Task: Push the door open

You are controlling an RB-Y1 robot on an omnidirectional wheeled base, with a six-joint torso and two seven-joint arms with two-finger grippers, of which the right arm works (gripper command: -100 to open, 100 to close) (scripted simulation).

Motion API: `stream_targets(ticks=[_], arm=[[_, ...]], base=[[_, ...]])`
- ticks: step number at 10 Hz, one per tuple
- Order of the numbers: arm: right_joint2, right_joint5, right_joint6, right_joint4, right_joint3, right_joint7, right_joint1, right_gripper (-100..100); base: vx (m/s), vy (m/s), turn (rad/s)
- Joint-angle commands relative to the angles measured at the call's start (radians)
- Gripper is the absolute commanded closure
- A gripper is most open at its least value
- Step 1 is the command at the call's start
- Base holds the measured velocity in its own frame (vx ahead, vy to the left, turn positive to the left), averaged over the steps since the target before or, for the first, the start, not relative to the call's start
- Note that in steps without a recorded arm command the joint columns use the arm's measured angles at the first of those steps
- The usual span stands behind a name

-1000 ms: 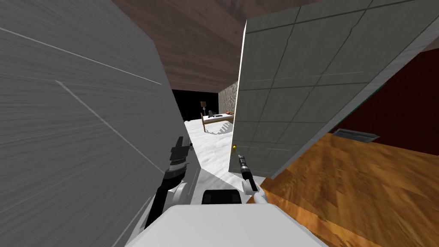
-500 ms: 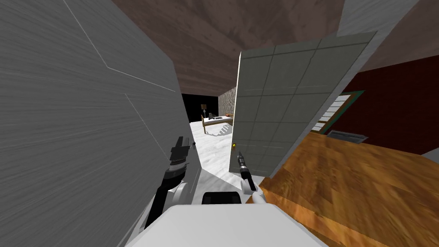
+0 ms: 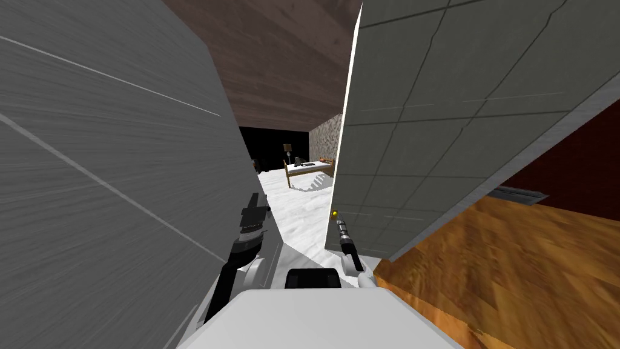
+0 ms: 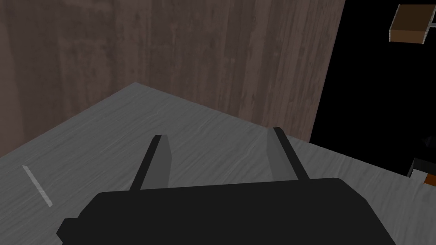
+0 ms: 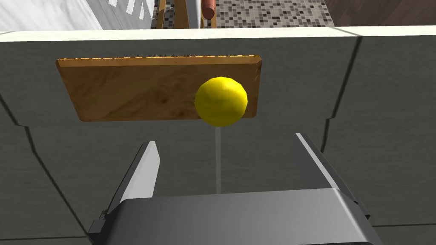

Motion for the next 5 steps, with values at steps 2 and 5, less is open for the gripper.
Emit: stream_targets(ticks=[2, 5], arm=[[0.014, -0.003, -0.011, 0.000, -0.004, 0.002, 0.006, -100], [0.010, -0.002, -0.006, -0.005, -0.003, 0.002, 0.007, 100]], base=[[0.207, 0.007, 0.032], [0.012, 0.002, 0.001]])
